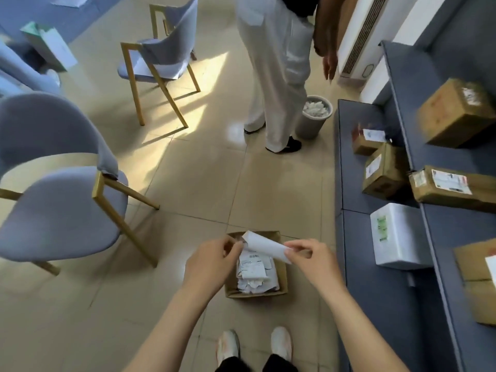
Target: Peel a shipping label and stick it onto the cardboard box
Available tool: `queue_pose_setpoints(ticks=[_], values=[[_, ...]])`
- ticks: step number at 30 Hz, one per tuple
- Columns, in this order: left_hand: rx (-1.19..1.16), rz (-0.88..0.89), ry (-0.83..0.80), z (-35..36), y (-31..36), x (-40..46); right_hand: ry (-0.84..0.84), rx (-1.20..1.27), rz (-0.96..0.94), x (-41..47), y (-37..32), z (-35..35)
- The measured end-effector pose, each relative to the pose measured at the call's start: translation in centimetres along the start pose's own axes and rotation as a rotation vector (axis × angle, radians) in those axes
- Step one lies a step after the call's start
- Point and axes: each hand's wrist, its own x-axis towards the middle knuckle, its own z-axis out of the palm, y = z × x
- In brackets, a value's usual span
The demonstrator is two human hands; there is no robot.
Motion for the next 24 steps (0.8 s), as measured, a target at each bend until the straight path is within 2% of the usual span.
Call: queue_pose_setpoints(ticks=[5, 10, 17, 24], values=[[-0.042, -0.067, 0.033, 1.1, -2.2, 0.9, -0.001, -0.09, 0.072, 4.1, 3.2, 3.6], [-0.032, -0.127, 0.081, 3.6, -4.6, 2.1, -0.071, -0.177, 0.114, 7.3, 5.7, 7.8], [-0.032, -0.104, 0.134, 6.9, -6.1, 3.9, -0.127, -0.174, 0.115, 10.3, 7.9, 11.8], [-0.034, -0.094, 0.102, 10.2, -7.6, 5.4, -0.155, -0.166, 0.143, 12.6, 10.1, 14.0]])
